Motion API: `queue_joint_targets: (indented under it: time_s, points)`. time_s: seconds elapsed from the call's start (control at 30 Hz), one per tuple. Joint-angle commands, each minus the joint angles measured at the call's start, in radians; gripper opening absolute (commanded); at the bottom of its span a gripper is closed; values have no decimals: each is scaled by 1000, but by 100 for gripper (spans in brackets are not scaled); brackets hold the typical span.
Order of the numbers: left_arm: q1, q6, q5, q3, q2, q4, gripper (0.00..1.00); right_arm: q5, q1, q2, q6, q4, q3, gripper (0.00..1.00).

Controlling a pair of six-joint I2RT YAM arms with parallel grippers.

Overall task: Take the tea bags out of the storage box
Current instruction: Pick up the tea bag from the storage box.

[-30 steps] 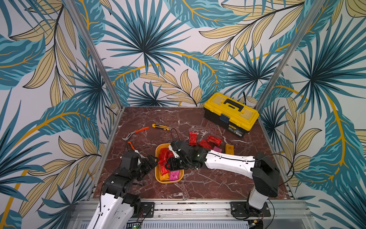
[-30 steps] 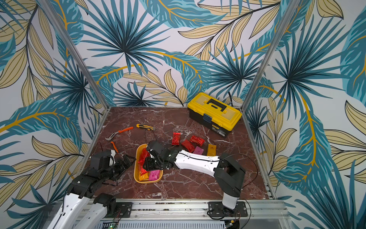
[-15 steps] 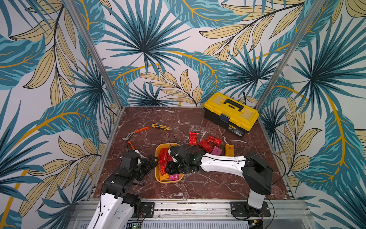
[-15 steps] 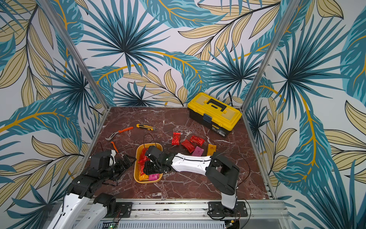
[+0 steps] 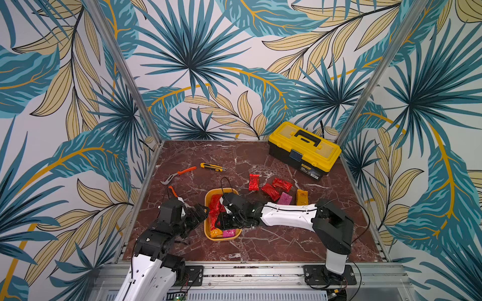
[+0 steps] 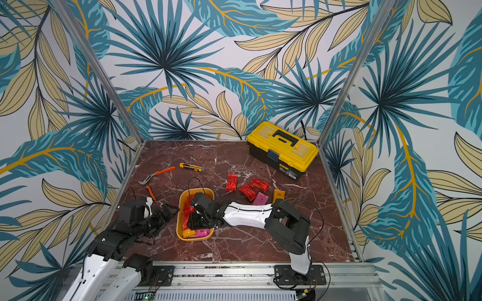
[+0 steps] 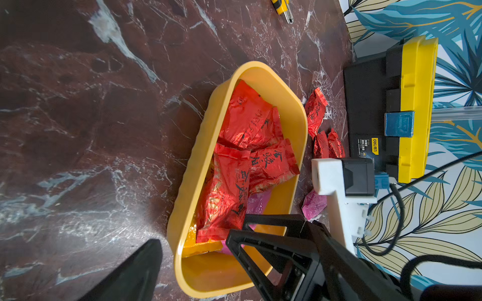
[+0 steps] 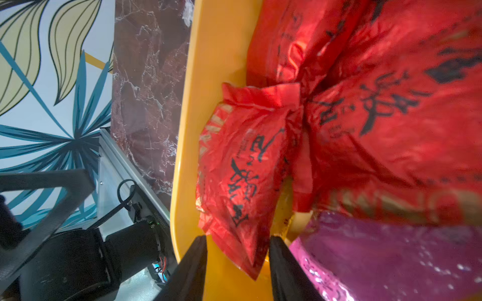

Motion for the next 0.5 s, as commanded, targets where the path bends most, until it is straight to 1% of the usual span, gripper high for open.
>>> queue_joint_targets:
  time_s: [0.0,0.07,0.2,0.37,0.47]
  points:
    - [9,12,1,1,-16,-14,100,-16,5,26,35,50,-35,42]
    - [8,11,1,0,-20,-18,100,-11,5,24,46,64,-42,39]
    - [8,9,1,-2,-24,-17,100,-17,5,31,57,78,-44,37]
    - [8,7,1,-2,-23,-16,100,-21,5,43,61,84,-35,33]
    - [8,8,4,-5,-24,-16,100,-19,5,46,63,88,-33,28]
